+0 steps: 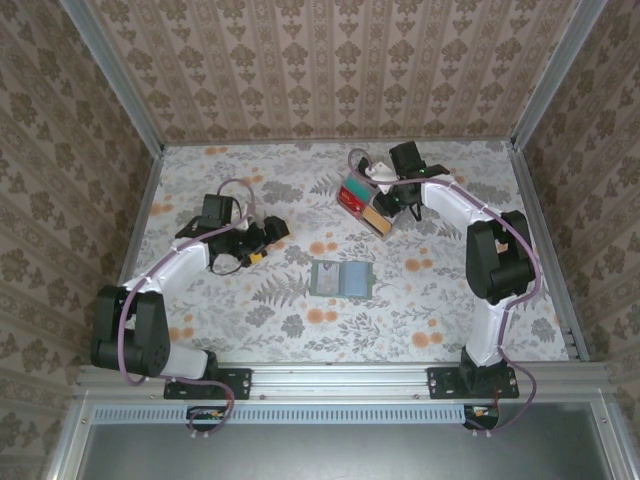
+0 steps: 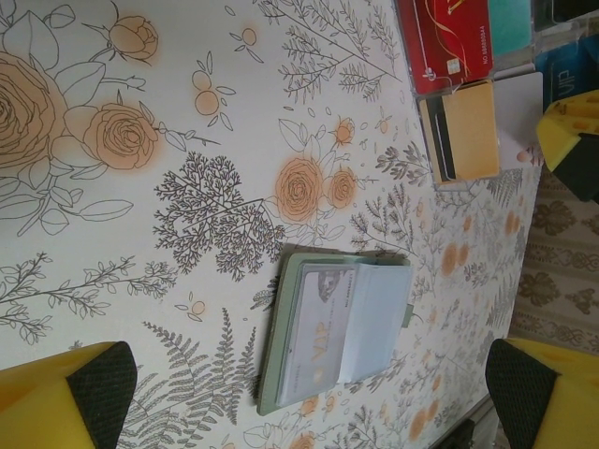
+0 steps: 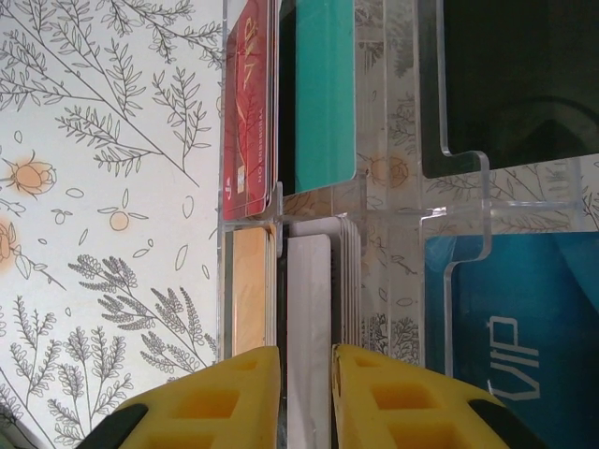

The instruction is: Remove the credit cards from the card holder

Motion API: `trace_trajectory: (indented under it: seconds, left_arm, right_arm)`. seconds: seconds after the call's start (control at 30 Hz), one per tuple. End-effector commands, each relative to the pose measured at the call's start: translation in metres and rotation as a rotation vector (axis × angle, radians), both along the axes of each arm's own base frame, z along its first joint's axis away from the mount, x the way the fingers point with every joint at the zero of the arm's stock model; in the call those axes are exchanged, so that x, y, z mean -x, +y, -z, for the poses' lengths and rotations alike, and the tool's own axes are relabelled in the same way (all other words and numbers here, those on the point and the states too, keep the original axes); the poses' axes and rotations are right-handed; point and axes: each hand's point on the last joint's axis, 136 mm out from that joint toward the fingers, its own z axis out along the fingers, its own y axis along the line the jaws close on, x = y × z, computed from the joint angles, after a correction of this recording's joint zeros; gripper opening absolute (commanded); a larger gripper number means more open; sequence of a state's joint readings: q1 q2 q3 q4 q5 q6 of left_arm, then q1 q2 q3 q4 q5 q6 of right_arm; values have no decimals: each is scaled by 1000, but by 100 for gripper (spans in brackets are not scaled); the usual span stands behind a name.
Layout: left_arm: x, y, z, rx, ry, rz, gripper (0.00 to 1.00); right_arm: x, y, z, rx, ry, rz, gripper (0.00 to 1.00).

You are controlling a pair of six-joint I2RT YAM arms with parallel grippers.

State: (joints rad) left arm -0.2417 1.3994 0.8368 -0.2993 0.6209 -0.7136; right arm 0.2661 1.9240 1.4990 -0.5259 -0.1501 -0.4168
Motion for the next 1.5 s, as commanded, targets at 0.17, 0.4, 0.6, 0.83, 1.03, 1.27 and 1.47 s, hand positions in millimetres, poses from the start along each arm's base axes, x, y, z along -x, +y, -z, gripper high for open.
trace_trajectory:
  seconds: [0.17, 0.4, 0.6, 0.83, 1.03, 1.27, 1.47]
  left_arm:
    - [9, -9, -2, -42, -7, 44, 100]
    - [17, -26, 1, -101, -4, 90, 100]
    - [24, -45, 6, -133, 16, 123, 95]
    - [39, -74, 21, -194, 58, 195, 79]
    - [40, -83, 42, -219, 102, 190, 54]
    - [40, -92, 58, -214, 130, 198, 36]
    - [39, -95, 74, -234, 149, 200, 24]
  right_arm:
    - [13, -5, -75, -165, -107, 176, 38]
    - [55, 3, -88, -415, -55, 413, 54]
    - [106, 36, -62, -536, 102, 524, 60]
    - [155, 91, -3, -604, 373, 593, 57]
    - [173, 117, 33, -622, 512, 630, 49]
    - [172, 131, 52, -602, 567, 635, 35]
    - [169, 140, 63, -601, 600, 629, 28]
